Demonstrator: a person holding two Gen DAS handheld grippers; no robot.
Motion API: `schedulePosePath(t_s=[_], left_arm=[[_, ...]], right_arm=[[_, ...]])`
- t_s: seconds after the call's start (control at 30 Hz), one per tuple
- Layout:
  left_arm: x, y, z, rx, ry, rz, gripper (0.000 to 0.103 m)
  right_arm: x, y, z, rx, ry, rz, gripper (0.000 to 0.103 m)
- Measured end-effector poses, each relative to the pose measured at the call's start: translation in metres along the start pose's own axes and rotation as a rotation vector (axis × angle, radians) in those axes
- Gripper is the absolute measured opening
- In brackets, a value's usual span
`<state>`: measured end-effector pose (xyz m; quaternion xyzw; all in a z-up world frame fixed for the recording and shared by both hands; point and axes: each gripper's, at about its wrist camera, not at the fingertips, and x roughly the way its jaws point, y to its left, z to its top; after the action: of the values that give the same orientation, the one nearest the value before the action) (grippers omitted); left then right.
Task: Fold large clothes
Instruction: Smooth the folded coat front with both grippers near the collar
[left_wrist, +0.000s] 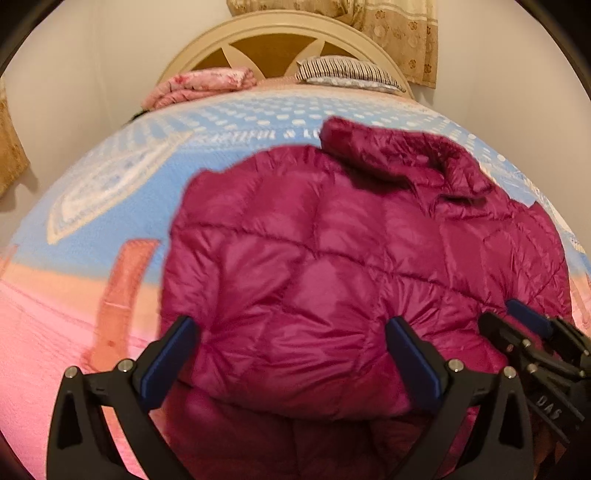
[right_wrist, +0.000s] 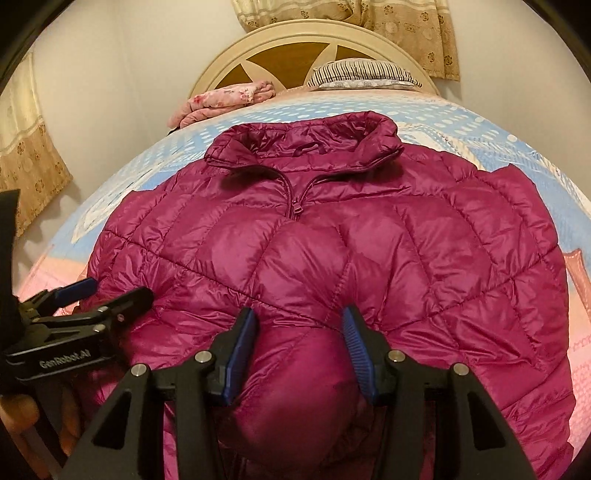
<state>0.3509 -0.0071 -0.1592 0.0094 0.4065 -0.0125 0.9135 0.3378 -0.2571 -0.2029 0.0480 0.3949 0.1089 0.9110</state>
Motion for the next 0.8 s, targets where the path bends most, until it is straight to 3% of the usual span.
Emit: schedulePosePath(t_s=[0.2, 0.43, 0.53, 0.73, 0.8], left_arm=[[-0.022, -0.005, 0.031, -0.019, -0.089, -0.044, 0.103], [0.035, -0.023, 0.031, 0.022, 0.006, -0.002, 0.103], [0.051, -0.017, 0.019, 0.001, 0.049, -0.033, 0.103], [0.051, -0.014, 0.018, -0.025, 0.048, -0.067, 0.103], [0.051, -0.013, 0.018, -0.027, 0.047, -0.069, 0.103]], right_arm=[[-0.002, -0.002, -0.001, 0.014, -0.008, 0.015, 0.051], [-0.004, -0.007, -0.002, 0.033, -0.016, 0.037, 0.051], [-0.004, -0.010, -0.002, 0.049, -0.020, 0.056, 0.051], [-0.003, -0.010, -0.001, 0.051, -0.016, 0.064, 0.053], [-0.003, -0.011, 0.000, 0.053, -0.008, 0.088, 0.059]])
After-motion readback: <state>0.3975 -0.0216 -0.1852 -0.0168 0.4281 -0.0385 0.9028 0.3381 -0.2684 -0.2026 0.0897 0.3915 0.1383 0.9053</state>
